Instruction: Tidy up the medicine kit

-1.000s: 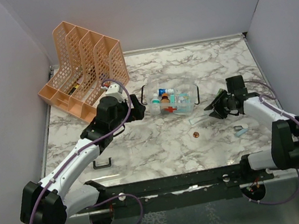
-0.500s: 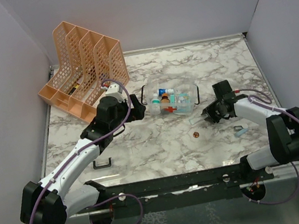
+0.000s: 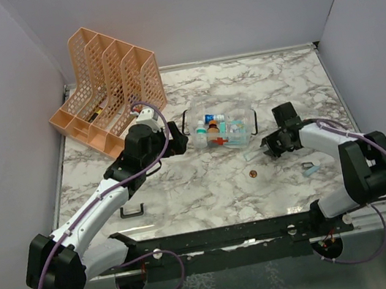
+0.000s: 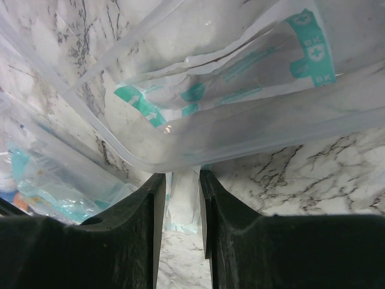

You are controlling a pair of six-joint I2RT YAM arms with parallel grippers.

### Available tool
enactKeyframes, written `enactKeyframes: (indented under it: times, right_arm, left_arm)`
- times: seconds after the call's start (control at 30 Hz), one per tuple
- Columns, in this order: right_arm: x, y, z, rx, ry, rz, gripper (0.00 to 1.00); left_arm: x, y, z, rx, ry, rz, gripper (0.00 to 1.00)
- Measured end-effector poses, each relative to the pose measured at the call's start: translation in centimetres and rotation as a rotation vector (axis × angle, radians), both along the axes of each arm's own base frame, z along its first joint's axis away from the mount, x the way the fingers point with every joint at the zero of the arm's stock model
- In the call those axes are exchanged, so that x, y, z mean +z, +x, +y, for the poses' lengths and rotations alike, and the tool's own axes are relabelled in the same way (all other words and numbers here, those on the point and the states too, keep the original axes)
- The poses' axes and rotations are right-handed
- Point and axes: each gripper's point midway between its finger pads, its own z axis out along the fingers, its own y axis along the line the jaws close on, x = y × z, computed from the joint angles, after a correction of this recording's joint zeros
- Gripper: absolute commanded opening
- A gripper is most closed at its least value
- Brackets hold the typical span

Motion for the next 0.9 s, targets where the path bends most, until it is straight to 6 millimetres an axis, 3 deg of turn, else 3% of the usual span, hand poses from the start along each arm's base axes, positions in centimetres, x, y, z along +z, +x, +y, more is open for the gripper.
enactKeyframes:
  times: [0.4,0.67,0.83,0.9]
  right_arm:
    - [-0.6,0.4,0.2,-0.055,0.022,0.051,0.01]
    - [-0.2,-0.1,0.1,-0.052,0.016,0.072,0.01]
    - [1.8,-0.3,0.0,-0.053,0.023,0.030,0.01]
    - [2.6,-0.2,0.0,-0.052,0.027,0.006,0.16]
  left_arm:
    - [0.0,0.0,0.0,-0.002,0.006,-0.003,0.92]
    - [-0.1,0.1,0.1,-0.002,0.011,-0.004,0.92]
    - [-0.1,0.1,0.1,-0.002,0.012,-0.005,0.92]
    - [-0.1,0.1,0.1,-0.002,0.012,-0.005,0.92]
